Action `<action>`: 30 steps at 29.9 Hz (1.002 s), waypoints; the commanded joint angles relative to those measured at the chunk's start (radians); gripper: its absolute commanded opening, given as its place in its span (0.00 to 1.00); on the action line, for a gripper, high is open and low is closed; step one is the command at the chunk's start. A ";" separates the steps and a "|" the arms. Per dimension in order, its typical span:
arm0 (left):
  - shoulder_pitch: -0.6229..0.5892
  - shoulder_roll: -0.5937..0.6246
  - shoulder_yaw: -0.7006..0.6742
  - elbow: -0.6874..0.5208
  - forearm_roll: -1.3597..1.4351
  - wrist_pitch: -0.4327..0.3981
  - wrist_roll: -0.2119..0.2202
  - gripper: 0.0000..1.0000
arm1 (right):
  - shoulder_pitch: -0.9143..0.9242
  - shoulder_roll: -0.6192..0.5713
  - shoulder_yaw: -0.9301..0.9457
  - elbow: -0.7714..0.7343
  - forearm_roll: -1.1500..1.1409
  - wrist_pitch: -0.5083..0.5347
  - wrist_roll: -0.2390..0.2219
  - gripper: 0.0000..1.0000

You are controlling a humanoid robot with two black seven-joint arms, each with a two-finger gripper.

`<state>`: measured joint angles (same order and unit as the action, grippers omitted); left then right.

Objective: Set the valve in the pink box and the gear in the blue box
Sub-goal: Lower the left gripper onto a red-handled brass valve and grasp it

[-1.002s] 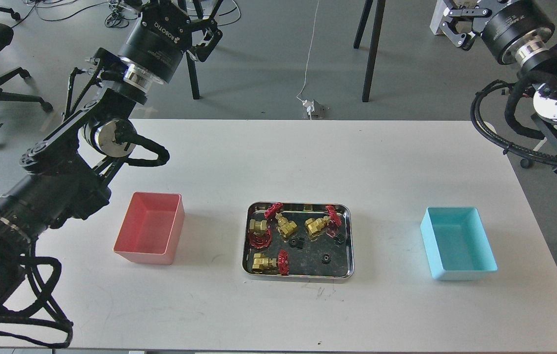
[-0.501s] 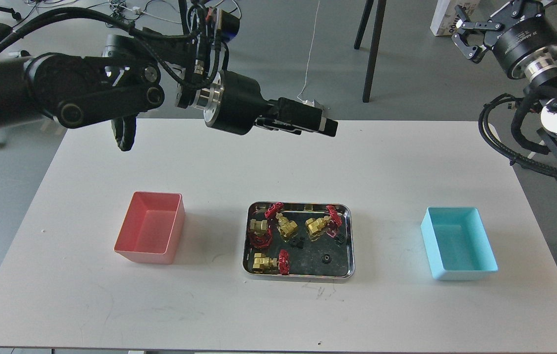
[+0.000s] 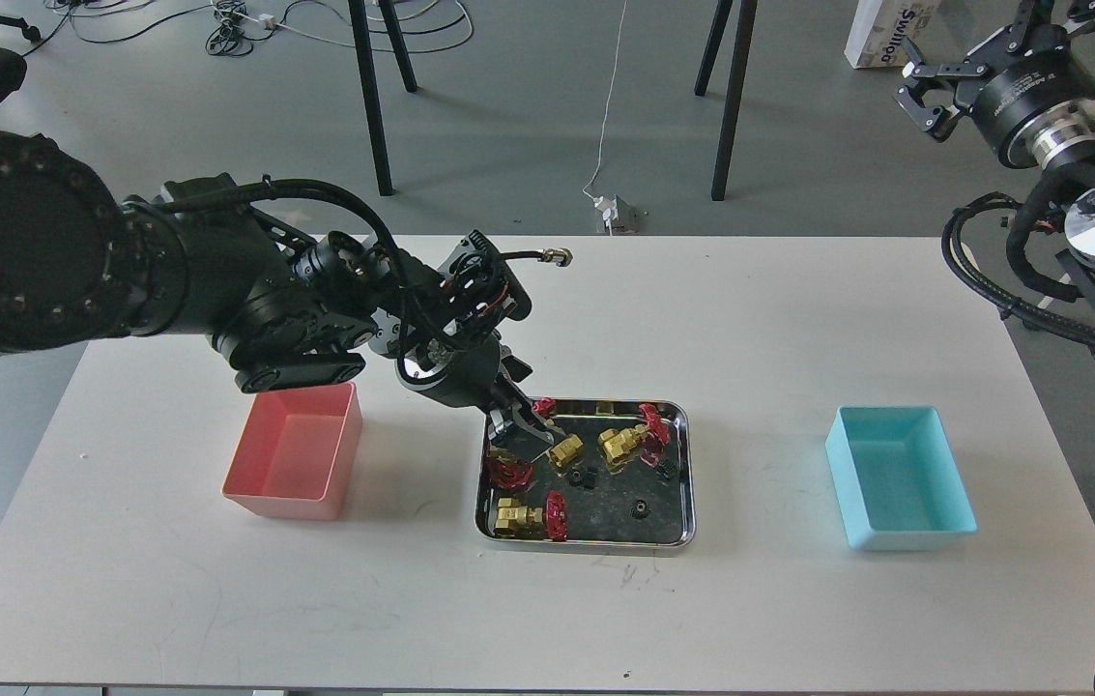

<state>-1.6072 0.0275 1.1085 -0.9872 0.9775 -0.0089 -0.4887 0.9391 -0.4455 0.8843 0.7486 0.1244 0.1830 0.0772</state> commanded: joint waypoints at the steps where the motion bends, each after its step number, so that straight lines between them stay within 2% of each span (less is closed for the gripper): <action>1: 0.052 -0.003 0.001 0.039 0.006 0.012 0.000 0.89 | 0.038 0.019 -0.002 -0.002 0.000 -0.011 -0.005 0.99; 14: 0.168 0.002 0.013 0.119 0.035 0.040 0.000 0.89 | 0.044 0.033 -0.005 0.000 0.000 -0.011 -0.008 0.99; 21: 0.230 -0.001 0.011 0.154 0.046 0.055 0.000 0.79 | 0.029 0.033 -0.007 0.000 0.000 -0.011 -0.008 0.99; 30: 0.236 0.000 0.011 0.173 0.046 0.078 0.000 0.71 | 0.018 0.033 -0.007 0.003 0.000 -0.010 -0.008 0.99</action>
<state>-1.3724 0.0263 1.1198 -0.8254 1.0230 0.0679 -0.4887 0.9592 -0.4126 0.8773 0.7512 0.1242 0.1732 0.0690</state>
